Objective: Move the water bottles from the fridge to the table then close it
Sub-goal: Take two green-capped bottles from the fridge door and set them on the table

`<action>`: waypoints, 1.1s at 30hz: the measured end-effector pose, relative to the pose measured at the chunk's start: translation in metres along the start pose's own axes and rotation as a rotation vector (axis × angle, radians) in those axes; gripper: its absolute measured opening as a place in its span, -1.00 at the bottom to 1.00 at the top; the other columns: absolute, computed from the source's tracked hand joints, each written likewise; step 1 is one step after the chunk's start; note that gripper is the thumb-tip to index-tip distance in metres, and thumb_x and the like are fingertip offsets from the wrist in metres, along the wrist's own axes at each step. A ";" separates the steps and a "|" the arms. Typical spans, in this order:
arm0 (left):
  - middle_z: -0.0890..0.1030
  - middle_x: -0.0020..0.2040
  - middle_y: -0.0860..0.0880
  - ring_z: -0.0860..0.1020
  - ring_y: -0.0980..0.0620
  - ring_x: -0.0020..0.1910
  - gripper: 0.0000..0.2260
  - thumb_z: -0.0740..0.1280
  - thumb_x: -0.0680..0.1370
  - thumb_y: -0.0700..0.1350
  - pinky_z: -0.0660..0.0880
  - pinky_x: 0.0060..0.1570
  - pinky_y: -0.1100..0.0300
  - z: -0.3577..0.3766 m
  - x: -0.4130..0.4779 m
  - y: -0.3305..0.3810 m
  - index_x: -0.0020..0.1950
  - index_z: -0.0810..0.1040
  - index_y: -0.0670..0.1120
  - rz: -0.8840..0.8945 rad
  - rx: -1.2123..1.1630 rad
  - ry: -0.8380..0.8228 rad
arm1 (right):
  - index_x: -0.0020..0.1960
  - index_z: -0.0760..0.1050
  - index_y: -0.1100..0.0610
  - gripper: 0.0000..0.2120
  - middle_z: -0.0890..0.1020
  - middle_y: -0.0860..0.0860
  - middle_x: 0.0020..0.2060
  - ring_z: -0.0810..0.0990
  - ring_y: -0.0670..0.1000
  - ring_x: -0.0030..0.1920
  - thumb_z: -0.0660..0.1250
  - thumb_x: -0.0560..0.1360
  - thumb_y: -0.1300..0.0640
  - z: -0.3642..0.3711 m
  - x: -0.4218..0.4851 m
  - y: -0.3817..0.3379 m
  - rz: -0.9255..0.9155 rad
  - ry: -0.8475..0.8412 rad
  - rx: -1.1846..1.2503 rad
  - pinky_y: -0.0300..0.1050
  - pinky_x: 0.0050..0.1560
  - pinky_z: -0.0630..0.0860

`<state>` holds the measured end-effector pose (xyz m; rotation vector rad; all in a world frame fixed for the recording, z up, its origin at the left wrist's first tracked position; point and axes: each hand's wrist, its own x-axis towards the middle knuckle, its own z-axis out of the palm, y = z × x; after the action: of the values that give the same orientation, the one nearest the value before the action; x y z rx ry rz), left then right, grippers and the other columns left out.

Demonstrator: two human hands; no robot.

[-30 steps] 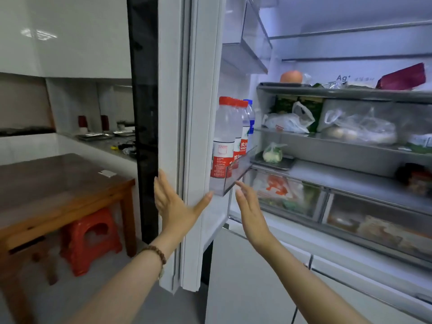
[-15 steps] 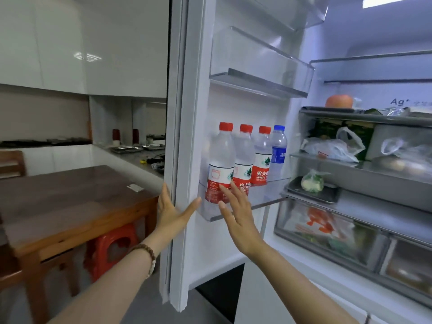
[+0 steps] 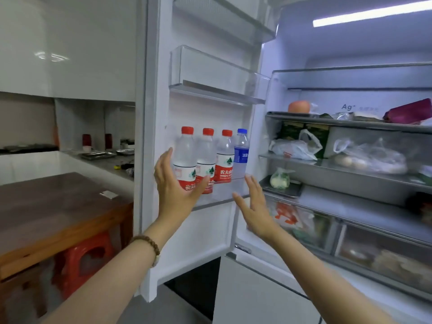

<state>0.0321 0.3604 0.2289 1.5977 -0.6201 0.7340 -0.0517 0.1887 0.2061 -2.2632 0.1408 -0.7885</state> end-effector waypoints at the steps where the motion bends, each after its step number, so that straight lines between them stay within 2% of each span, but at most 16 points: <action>1: 0.08 0.48 -0.02 0.13 0.04 0.42 -0.15 0.37 0.33 0.25 0.29 0.24 0.12 0.012 -0.004 0.020 0.48 0.03 0.04 0.052 -0.004 -0.063 | 0.52 -0.11 -0.10 -0.23 -0.14 -0.15 0.54 -0.13 -0.09 0.53 0.11 0.44 -0.32 -0.028 -0.009 0.005 0.020 0.031 -0.037 0.04 0.51 -0.05; 3: -0.03 0.52 0.02 0.03 0.01 0.48 -0.15 0.35 0.37 0.24 0.22 0.35 0.08 0.038 -0.014 0.057 0.49 -0.05 0.06 0.136 -0.002 -0.212 | 0.53 -0.12 -0.07 -0.20 -0.15 -0.14 0.54 -0.11 -0.07 0.53 0.14 0.43 -0.31 -0.089 -0.032 0.012 0.041 0.092 -0.127 0.02 0.51 -0.01; 5: -0.12 0.54 0.07 -0.07 0.04 0.51 -0.18 0.29 0.42 0.25 0.05 0.46 0.03 0.066 -0.029 0.090 0.51 -0.12 0.08 0.205 0.018 -0.366 | 0.52 -0.11 -0.09 -0.25 -0.15 -0.14 0.53 -0.11 -0.07 0.53 0.19 0.48 -0.23 -0.155 -0.063 0.016 0.064 0.132 -0.232 -0.01 0.49 -0.01; 7: -0.13 0.55 0.04 -0.12 0.05 0.52 -0.25 0.23 0.48 0.23 -0.08 0.47 0.06 0.096 -0.048 0.123 0.52 -0.11 0.05 0.230 0.024 -0.488 | 0.52 -0.11 -0.13 -0.25 -0.16 -0.17 0.53 -0.13 -0.11 0.52 0.22 0.48 -0.22 -0.222 -0.099 0.018 0.090 0.175 -0.342 -0.07 0.48 -0.05; 10: -0.15 0.55 0.05 -0.13 0.03 0.52 -0.29 0.13 0.49 0.27 -0.09 0.49 0.01 0.145 -0.082 0.173 0.52 -0.13 0.08 0.237 -0.020 -0.633 | 0.51 -0.14 -0.14 -0.20 -0.16 -0.20 0.52 -0.14 -0.14 0.52 0.23 0.44 -0.26 -0.312 -0.158 0.010 0.129 0.294 -0.498 -0.13 0.44 -0.07; 15: -0.15 0.55 0.04 -0.16 0.04 0.52 -0.29 0.03 0.50 0.30 -0.16 0.48 0.06 0.218 -0.132 0.263 0.52 -0.16 0.05 0.401 -0.072 -0.772 | 0.52 -0.11 -0.08 -0.23 -0.13 -0.14 0.53 -0.11 -0.09 0.53 0.22 0.47 -0.22 -0.424 -0.242 -0.018 0.220 0.414 -0.792 0.02 0.51 -0.03; 19: -0.07 0.56 0.01 -0.08 0.01 0.52 -0.30 0.06 0.51 0.27 -0.10 0.49 0.04 0.268 -0.159 0.333 0.53 -0.11 0.00 0.514 -0.188 -0.830 | 0.52 -0.05 -0.07 -0.25 -0.11 -0.14 0.53 -0.07 -0.05 0.53 0.21 0.46 -0.23 -0.478 -0.282 -0.026 0.316 0.483 -0.932 0.05 0.50 0.00; 23: -0.03 0.55 0.00 -0.04 0.00 0.52 -0.28 0.04 0.49 0.31 -0.06 0.49 0.01 0.311 -0.182 0.386 0.53 -0.08 -0.01 0.542 -0.379 -0.937 | 0.51 -0.02 -0.06 -0.25 -0.10 -0.12 0.54 -0.05 -0.01 0.53 0.22 0.45 -0.24 -0.512 -0.305 -0.020 0.443 0.570 -0.927 0.09 0.50 0.04; 25: -0.01 0.55 0.00 -0.01 -0.01 0.52 -0.24 0.01 0.44 0.37 0.03 0.48 -0.06 0.330 -0.190 0.408 0.52 -0.08 0.01 0.568 -0.485 -0.999 | 0.51 -0.02 -0.05 -0.25 -0.09 -0.10 0.54 -0.02 0.02 0.53 0.22 0.45 -0.25 -0.523 -0.311 -0.017 0.494 0.628 -0.941 0.08 0.48 0.05; 29: 0.09 0.54 0.00 0.07 0.00 0.50 -0.24 0.01 0.43 0.38 0.10 0.43 -0.05 0.366 -0.203 0.449 0.52 -0.02 0.02 0.727 -0.555 -1.023 | 0.52 -0.01 -0.01 -0.22 -0.02 -0.06 0.54 0.06 0.04 0.52 0.25 0.44 -0.24 -0.538 -0.315 -0.008 0.592 0.665 -0.967 0.04 0.44 0.10; 31: 0.23 0.49 -0.02 0.18 -0.01 0.46 -0.26 0.00 0.43 0.38 0.20 0.37 -0.03 0.380 -0.210 0.467 0.51 0.08 0.02 0.770 -0.611 -1.065 | 0.52 -0.01 0.01 -0.23 0.06 -0.02 0.53 0.16 0.04 0.49 0.24 0.45 -0.23 -0.543 -0.314 0.001 0.668 0.666 -0.910 0.00 0.42 0.17; 33: 0.29 0.47 -0.04 0.23 -0.03 0.44 -0.24 -0.05 0.41 0.41 0.23 0.35 -0.01 0.395 -0.217 0.480 0.50 0.12 0.02 0.796 -0.661 -1.105 | 0.52 0.00 0.01 -0.24 0.14 0.00 0.52 0.28 0.03 0.44 0.22 0.46 -0.24 -0.547 -0.312 0.012 0.719 0.705 -0.789 -0.02 0.38 0.26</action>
<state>-0.4219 -0.1030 0.3430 0.9735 -2.1236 0.0509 -0.6183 -0.0506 0.3436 -2.1876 1.7363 -1.1961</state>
